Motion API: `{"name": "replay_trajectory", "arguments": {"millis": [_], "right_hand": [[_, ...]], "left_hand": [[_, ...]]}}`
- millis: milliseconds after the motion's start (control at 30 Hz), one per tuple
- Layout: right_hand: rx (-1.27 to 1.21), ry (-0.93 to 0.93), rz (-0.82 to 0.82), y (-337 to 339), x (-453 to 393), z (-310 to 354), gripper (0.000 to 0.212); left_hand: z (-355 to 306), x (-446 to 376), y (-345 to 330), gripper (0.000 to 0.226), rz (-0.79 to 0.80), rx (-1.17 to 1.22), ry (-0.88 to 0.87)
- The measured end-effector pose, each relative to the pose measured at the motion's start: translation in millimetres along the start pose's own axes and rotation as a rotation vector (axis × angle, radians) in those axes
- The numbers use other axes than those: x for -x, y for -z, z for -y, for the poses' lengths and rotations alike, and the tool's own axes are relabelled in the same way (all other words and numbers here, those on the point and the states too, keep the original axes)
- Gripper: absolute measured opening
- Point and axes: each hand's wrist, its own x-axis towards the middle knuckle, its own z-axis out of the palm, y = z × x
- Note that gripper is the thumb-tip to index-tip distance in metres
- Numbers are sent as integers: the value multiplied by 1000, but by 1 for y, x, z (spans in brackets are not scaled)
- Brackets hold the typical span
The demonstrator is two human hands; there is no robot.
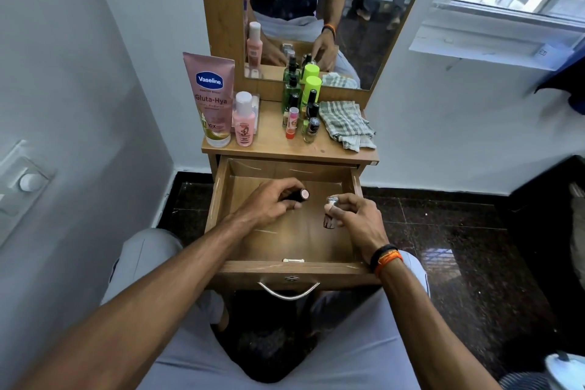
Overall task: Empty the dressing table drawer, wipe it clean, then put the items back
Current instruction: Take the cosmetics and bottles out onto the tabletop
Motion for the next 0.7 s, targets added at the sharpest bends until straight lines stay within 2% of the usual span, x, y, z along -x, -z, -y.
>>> {"name": "replay_trajectory", "arguments": {"millis": [167, 333, 433, 567, 700], "right_hand": [[-36, 35, -20, -2, -2, 8, 21], [-100, 61, -104, 0, -8, 17, 23], [-105, 78, -171, 2, -14, 18, 36], [-122, 158, -209, 0, -18, 24, 34], [-127, 216, -226, -4, -25, 31, 43]], "left_hand": [[-7, 1, -1, 26, -117, 216, 12], [-18, -2, 5, 26, -295, 167, -29], [-24, -3, 11, 26, -357, 150, -49], [-31, -5, 19, 29, -410, 126, -79], [-34, -10, 27, 31, -491, 43, -110]]}}
